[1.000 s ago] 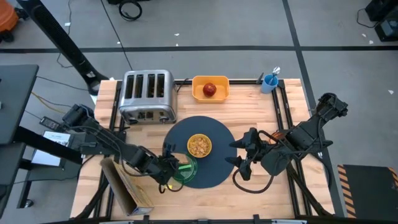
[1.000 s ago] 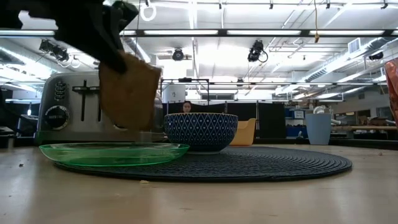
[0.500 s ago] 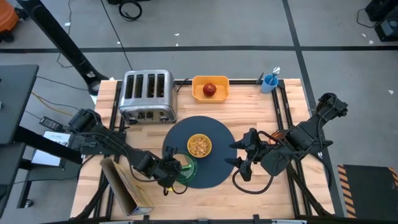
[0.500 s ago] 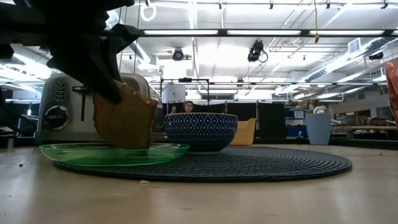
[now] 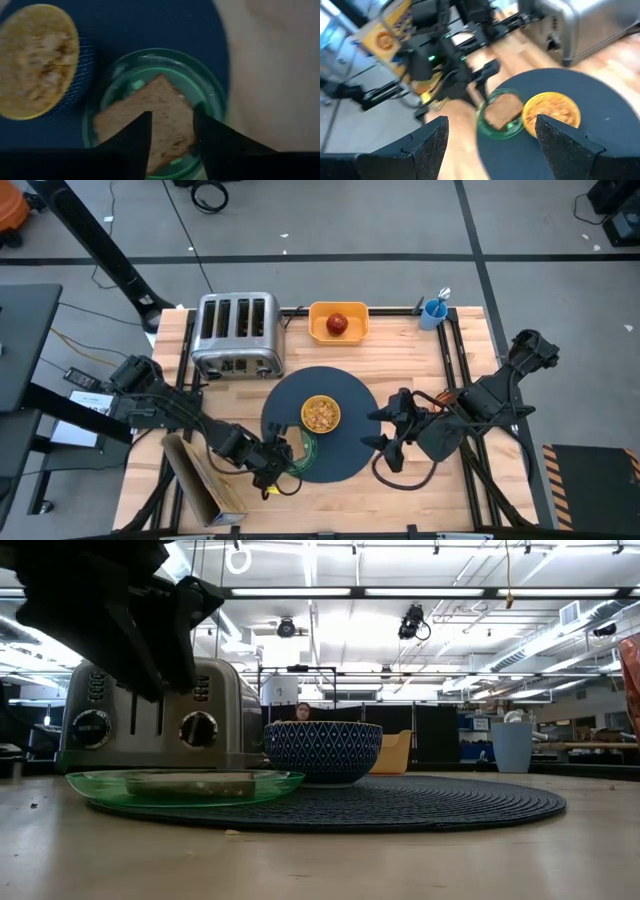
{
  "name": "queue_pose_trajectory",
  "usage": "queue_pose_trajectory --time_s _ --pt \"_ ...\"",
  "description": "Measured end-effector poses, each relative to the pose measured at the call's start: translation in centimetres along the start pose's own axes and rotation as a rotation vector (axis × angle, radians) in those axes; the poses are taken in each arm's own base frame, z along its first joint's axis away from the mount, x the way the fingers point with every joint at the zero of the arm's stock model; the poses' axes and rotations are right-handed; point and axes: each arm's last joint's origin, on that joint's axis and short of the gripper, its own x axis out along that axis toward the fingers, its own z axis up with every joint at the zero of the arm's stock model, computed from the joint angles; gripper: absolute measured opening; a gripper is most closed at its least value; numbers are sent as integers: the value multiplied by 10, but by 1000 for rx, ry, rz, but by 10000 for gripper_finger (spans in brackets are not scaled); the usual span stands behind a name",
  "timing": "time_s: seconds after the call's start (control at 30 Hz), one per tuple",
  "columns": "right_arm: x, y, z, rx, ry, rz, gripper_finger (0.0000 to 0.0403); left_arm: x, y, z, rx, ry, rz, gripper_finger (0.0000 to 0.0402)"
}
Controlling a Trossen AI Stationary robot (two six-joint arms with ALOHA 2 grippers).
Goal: Arrange a breakfast setting
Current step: Put the apple on the blue table mat
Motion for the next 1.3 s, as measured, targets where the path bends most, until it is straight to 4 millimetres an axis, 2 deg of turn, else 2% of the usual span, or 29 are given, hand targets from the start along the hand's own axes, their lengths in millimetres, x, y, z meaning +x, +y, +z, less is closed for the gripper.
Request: queue_pose_trajectory --time_s 0.13,0.23,0.33,0.4,0.6,0.7,0.83,0.93,1.03,1.13,1.3 --pt "12 -7 -6 -2 -36 -58 301 -7 0 8 -17 9 -63 166" --pt "26 -14 -10 18 -57 -86 300 -31 7 23 -48 -14 -67 166" --pt "37 -24 -4 19 -88 -131 299 -57 15 35 -52 -55 -72 166" --pt "45 -35 2 -19 -98 -187 299 -74 22 41 -58 -93 -74 166" --pt "72 -71 16 -284 -149 -404 300 -126 50 49 -113 -227 -38 166" --pt "87 -92 24 -266 -167 -458 308 -151 66 51 -173 -329 12 166" --pt "103 -125 33 -190 -89 -440 336 -176 83 50 -242 -454 35 166" --pt "112 -156 40 -121 -42 -453 366 -189 96 50 -298 -534 53 166" --pt "119 -187 52 -130 -18 -463 394 -194 107 52 -339 -588 78 166" --pt "130 -219 60 -223 20 -470 392 -192 122 54 -396 -611 118 166" --pt "160 -272 77 -279 -34 -489 394 -189 147 53 -556 -641 172 166"
